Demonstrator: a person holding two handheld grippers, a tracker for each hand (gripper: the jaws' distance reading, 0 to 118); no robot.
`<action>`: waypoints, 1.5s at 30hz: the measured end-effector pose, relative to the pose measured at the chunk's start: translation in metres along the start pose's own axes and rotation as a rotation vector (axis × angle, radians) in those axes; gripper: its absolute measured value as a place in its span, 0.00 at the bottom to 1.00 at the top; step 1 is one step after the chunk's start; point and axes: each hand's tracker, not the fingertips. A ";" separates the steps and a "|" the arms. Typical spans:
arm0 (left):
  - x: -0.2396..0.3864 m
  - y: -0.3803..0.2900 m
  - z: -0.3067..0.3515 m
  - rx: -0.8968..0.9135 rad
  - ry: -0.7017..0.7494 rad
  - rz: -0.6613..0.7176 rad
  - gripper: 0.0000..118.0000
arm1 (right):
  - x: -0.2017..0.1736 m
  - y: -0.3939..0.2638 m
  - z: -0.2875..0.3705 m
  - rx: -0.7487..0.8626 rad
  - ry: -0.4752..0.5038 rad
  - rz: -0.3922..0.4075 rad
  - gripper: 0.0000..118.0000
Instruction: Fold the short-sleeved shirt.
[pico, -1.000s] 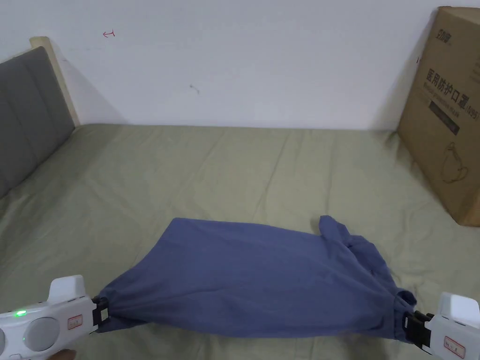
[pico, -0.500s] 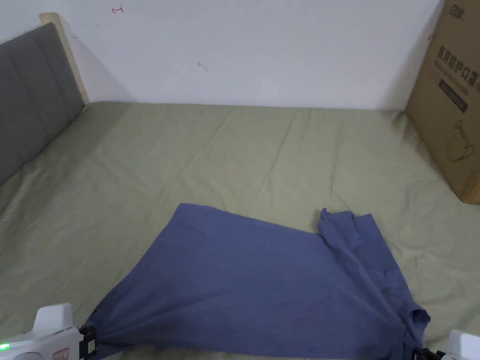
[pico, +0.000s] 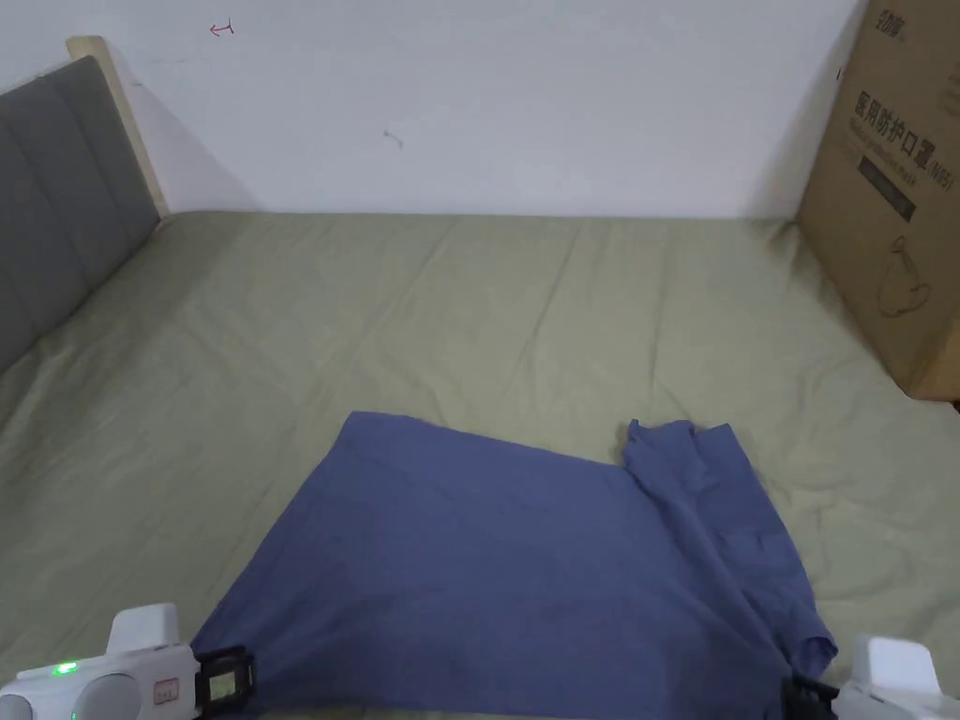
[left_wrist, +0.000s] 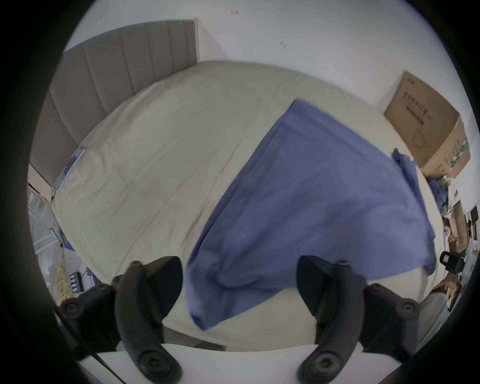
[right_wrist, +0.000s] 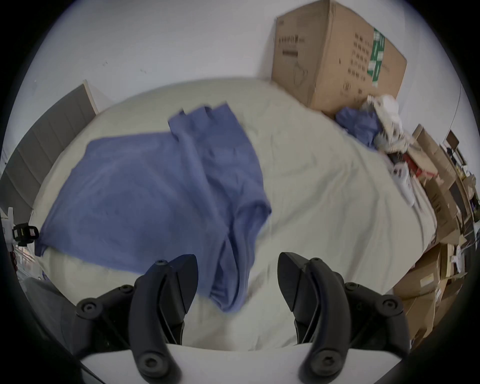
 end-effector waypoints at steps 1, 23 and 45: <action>0.006 0.007 0.011 0.048 -0.027 -0.013 0.82 | -0.001 0.010 0.011 0.040 -0.006 -0.001 0.58; 0.119 0.083 0.146 0.768 -0.163 -0.136 0.08 | -0.057 0.110 0.157 0.673 -0.026 0.044 0.10; 0.140 0.227 -0.054 0.291 -0.212 -0.201 0.00 | -0.057 0.168 0.068 0.577 -0.047 0.070 0.00</action>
